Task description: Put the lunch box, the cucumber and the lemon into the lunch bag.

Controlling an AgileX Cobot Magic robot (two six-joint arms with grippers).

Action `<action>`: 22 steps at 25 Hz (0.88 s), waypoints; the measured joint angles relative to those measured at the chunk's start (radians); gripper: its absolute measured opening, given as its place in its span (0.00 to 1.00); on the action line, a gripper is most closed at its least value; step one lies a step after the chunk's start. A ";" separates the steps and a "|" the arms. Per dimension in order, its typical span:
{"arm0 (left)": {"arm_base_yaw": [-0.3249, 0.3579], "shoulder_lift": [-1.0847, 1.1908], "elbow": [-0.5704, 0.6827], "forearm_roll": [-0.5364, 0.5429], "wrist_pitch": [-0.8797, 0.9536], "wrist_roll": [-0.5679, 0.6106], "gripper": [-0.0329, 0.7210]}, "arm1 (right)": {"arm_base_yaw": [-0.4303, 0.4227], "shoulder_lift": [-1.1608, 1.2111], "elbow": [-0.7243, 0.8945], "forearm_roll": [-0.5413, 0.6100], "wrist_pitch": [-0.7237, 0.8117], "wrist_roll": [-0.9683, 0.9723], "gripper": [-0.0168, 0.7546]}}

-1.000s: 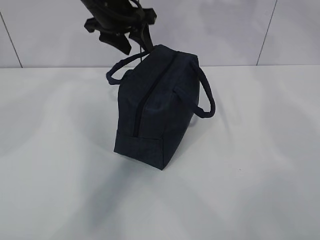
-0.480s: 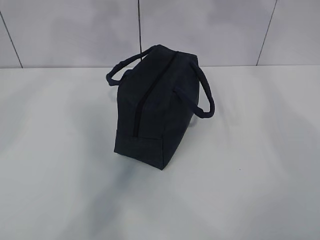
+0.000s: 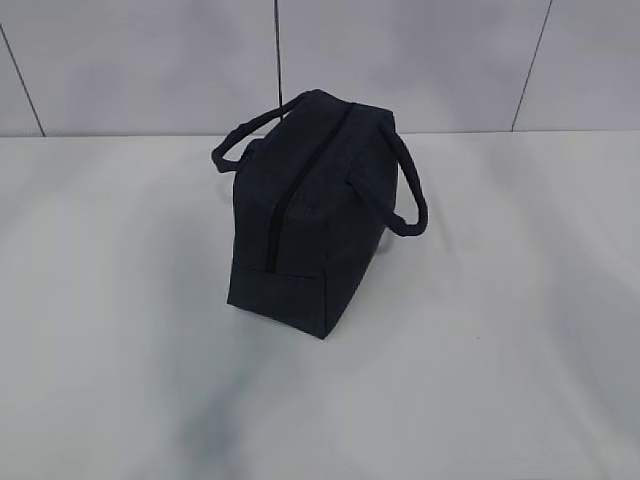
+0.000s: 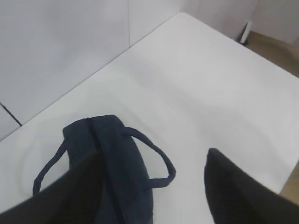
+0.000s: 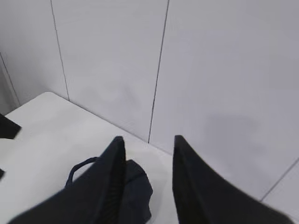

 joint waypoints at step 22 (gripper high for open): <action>-0.073 -0.961 1.081 0.078 -0.185 -0.067 0.70 | 0.002 -0.644 0.777 -0.101 0.045 0.164 0.32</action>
